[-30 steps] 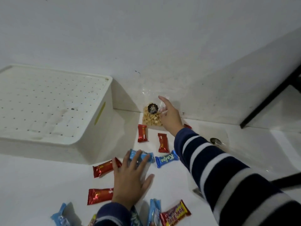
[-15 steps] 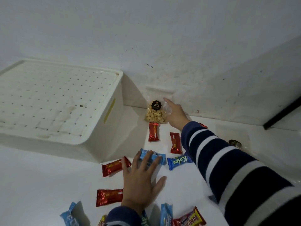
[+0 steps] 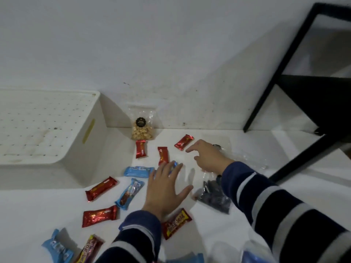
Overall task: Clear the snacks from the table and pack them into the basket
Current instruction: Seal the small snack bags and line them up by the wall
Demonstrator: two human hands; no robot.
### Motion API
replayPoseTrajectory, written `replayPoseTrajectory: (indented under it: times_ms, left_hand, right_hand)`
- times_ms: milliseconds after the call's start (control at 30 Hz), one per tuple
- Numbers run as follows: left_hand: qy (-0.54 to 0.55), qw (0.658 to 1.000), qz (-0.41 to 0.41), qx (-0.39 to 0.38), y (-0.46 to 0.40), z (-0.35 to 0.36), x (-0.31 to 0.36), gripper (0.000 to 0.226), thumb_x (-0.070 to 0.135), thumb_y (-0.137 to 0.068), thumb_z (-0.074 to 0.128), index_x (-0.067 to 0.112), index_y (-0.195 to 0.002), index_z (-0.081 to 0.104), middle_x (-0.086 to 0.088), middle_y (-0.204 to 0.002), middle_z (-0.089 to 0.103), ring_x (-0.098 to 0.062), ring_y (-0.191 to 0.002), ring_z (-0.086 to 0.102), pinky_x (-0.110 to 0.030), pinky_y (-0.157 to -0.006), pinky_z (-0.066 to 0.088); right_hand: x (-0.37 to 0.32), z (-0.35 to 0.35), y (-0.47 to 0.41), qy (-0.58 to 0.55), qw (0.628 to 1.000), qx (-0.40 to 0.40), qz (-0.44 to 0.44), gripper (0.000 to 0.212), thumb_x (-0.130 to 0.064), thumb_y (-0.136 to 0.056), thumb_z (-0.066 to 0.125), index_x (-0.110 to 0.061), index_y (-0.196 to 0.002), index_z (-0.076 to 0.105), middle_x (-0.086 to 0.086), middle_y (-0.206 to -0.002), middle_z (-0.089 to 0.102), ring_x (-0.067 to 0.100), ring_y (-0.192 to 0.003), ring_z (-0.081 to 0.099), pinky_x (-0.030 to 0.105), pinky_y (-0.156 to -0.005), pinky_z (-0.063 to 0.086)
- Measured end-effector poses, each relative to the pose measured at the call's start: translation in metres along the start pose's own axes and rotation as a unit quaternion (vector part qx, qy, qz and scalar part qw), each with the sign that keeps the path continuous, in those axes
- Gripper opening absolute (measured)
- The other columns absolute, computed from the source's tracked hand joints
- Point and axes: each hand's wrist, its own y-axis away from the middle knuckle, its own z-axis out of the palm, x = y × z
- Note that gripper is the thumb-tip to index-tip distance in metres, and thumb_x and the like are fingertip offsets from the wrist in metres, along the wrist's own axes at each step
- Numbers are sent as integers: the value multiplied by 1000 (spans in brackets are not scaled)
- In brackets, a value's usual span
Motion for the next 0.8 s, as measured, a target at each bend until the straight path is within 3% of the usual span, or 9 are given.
replayPoseTrajectory:
  times_ms: [133, 300, 367, 467, 567, 633, 800]
  left_hand:
    - [99, 994, 31, -18, -5, 22, 58, 88, 73, -78, 46, 34, -149, 12, 7, -156, 21, -15, -141, 25, -37, -109, 34]
    - [154, 985, -2, -79, -5, 46, 98, 124, 77, -58, 64, 33, -149, -8, 5, -158, 4, -24, -138, 30, -44, -105, 39]
    - [136, 988, -2, -72, -4, 56, 102, 129, 68, -58, 72, 33, -149, -12, 4, -158, -2, -27, -137, 34, -45, -103, 42]
    - [151, 986, 10, -70, 0, 64, 100, 128, 47, -61, 79, 34, -148, -14, 2, -155, 5, -28, -132, 41, -44, -99, 46]
    - [182, 979, 23, -84, 9, 63, 88, 128, 41, -60, 82, 36, -149, -11, 3, -151, 10, -27, -130, 42, -41, -99, 47]
    - [189, 978, 27, -86, 17, 61, 78, 127, 40, -59, 83, 36, -149, -7, 6, -150, 9, -26, -130, 41, -39, -100, 46]
    - [208, 975, 28, -77, 48, 56, 64, 127, 35, -59, 86, 36, -150, -3, 13, -148, 7, -24, -129, 42, -36, -101, 46]
  right_hand:
    - [38, -19, 19, 59, 994, 53, 80, 51, -5, -90, 46, -32, -134, 48, 0, -138, 41, 24, -126, 38, 37, -104, 36]
    - [79, -35, 39, 29, 982, 69, 175, 59, -3, -89, 44, -29, -141, 38, 2, -141, 42, 25, -128, 40, 40, -107, 30]
    - [90, -35, 46, 20, 976, 67, 204, 59, 0, -88, 41, -27, -141, 40, 2, -141, 44, 24, -128, 42, 40, -107, 31]
    - [101, -34, 57, -14, 969, 74, 235, 47, -4, -90, 44, -24, -131, 54, 2, -137, 51, 23, -126, 47, 39, -107, 37]
    - [104, -35, 68, -54, 970, 64, 230, 26, -12, -86, 59, -12, -110, 71, 5, -121, 66, 25, -110, 61, 38, -96, 50]
    - [102, -33, 78, -78, 972, 49, 217, 24, -15, -86, 60, -1, -100, 73, 13, -111, 71, 28, -101, 66, 38, -87, 55]
    - [87, -28, 106, -137, 974, 20, 178, 24, -7, -87, 60, 3, -107, 70, 18, -107, 69, 20, -86, 59, 25, -71, 45]
